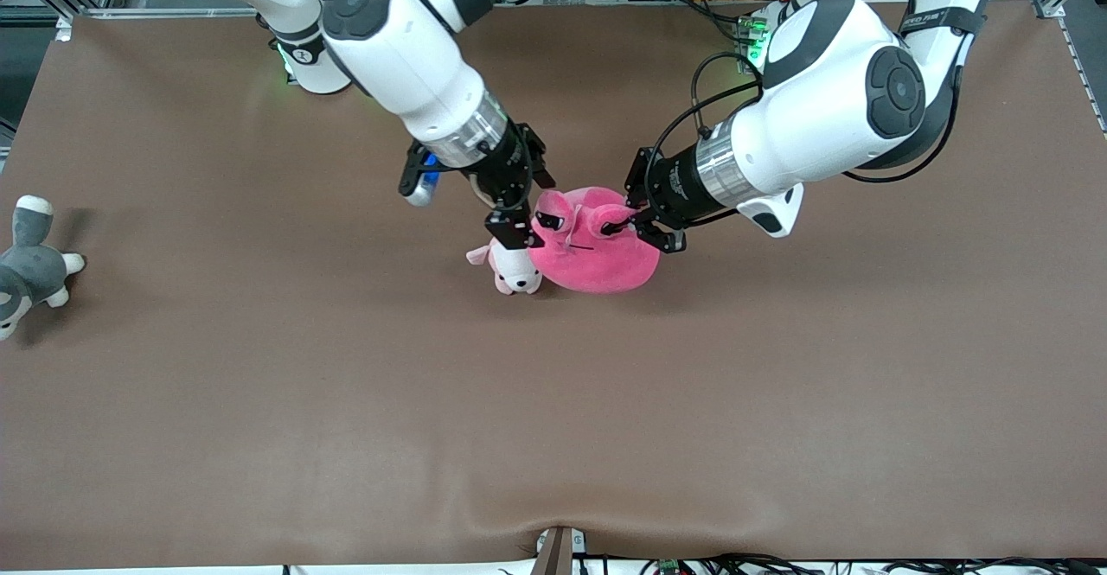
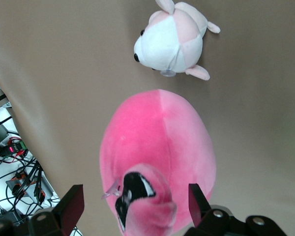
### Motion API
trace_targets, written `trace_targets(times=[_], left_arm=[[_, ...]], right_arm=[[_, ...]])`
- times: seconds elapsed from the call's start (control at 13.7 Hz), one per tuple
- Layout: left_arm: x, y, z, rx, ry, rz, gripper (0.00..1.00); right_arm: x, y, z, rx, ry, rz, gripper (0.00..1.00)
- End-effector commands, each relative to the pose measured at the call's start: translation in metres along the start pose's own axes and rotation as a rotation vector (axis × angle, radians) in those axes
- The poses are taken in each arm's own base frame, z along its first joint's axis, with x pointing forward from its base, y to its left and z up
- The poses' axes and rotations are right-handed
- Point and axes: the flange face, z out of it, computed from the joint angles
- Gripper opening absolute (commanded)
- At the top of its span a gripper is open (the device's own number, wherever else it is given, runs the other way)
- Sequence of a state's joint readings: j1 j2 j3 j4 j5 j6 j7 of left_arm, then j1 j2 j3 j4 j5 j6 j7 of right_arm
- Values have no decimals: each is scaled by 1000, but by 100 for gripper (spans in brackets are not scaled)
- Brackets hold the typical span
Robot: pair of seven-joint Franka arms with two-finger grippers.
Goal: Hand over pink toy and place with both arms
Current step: 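Carry the pink plush with the left gripper toward the right gripper, then grasp the pink plush with the right gripper while the left gripper releases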
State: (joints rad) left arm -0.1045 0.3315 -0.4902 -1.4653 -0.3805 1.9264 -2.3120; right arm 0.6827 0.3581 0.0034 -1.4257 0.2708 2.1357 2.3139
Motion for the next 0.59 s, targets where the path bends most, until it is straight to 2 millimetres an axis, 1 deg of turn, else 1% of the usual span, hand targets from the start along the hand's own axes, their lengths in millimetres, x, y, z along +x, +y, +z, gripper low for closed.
trace_targets(times=[0.0,0.07,0.15,0.22,0.37,0.44,0.51], left_arm=[[-14,-5,-4,-6,-25,-24,0],[-16,-5,-7,-13,-35,-28,0],[-16,-5,-8,-13,-36,-28,0],[-17,-6,-8,-13,-37,-26,0],[-18,-7,-10,-16,-40,-19,0],[-20,-7,-16,-27,-45,-10,0],[-18,-4,-20,-34,-46,-14,0]], right_arm=[[-4,-9,-5,30,0,92,28],[-4,-10,-2,35,-4,103,7],[-4,-11,-4,38,-5,101,0],[-1,-16,-7,42,-6,106,0],[-1,-18,-10,48,-8,107,0],[-2,-19,-13,53,-10,104,0],[-3,-20,-17,59,-10,102,0]])
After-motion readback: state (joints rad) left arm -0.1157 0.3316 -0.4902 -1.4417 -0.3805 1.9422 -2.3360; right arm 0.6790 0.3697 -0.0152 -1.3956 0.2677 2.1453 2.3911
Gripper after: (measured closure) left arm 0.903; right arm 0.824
